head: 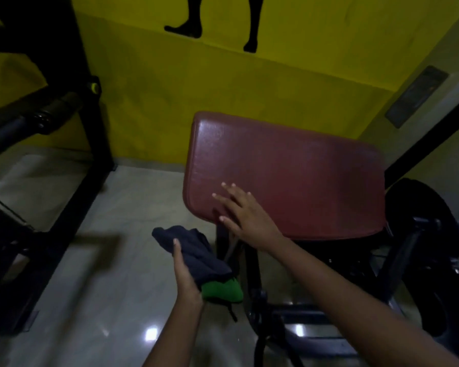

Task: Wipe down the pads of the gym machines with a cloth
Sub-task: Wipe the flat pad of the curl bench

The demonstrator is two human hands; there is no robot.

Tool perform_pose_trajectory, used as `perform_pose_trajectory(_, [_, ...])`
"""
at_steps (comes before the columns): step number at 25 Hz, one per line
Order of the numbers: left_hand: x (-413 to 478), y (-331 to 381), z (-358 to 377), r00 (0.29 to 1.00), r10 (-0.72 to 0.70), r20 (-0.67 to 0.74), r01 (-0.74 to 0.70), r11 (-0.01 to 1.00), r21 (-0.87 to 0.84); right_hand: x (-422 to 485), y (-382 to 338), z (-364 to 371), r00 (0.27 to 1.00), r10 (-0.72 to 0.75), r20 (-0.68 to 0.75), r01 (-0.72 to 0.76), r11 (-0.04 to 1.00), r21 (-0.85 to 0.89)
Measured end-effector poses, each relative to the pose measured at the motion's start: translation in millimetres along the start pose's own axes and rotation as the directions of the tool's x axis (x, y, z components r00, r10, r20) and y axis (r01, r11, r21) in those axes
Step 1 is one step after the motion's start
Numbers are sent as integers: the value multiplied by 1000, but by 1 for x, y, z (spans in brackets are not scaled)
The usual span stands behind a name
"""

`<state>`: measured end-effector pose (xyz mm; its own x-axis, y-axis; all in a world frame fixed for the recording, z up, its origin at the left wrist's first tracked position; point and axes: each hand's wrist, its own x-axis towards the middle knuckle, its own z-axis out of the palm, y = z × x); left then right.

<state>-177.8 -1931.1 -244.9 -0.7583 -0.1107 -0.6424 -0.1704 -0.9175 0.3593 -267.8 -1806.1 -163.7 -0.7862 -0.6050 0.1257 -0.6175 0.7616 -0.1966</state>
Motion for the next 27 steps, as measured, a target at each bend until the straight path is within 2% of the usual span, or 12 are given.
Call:
perform_pose_trajectory(2, [8,-22,25,999,14,-33,-16,998,-58,15,45,0,986,-134,-97,102,954,-282])
perform_pose_trajectory(4, [22,-44,55,987,41,-156,-49,998,-48,23,77,8,976,-189,-110,134,913,-384])
perform_pose_trajectory(7, [37,-66,90,978,160,-136,-172,982,-84,23,91,18,957,-238,-168,155,904,-399])
perform_pose_trajectory(12, [85,-13,67,901,427,-70,-431,901,-49,23,94,18,933,-278,-228,177,906,-383])
perform_pose_trajectory(14, [90,-6,65,885,456,-91,-461,887,-35,23,93,19,930,-281,-237,177,907,-381])
perform_pose_trajectory(16, [81,-30,68,905,405,-130,-402,914,52,23,92,19,936,-268,-230,172,914,-367])
perform_pose_trajectory(18, [65,-43,71,911,401,-96,-392,915,97,23,92,18,942,-257,-216,167,917,-362])
perform_pose_trajectory(21, [77,6,66,895,444,49,-446,877,178,22,90,19,947,-242,-210,154,919,-363])
perform_pose_trajectory(24, [94,59,64,888,444,120,-440,746,500,23,90,18,945,-240,-221,148,920,-363])
perform_pose_trajectory(27, [106,95,81,864,391,316,-498,580,644,27,78,22,931,-133,-340,66,978,-199])
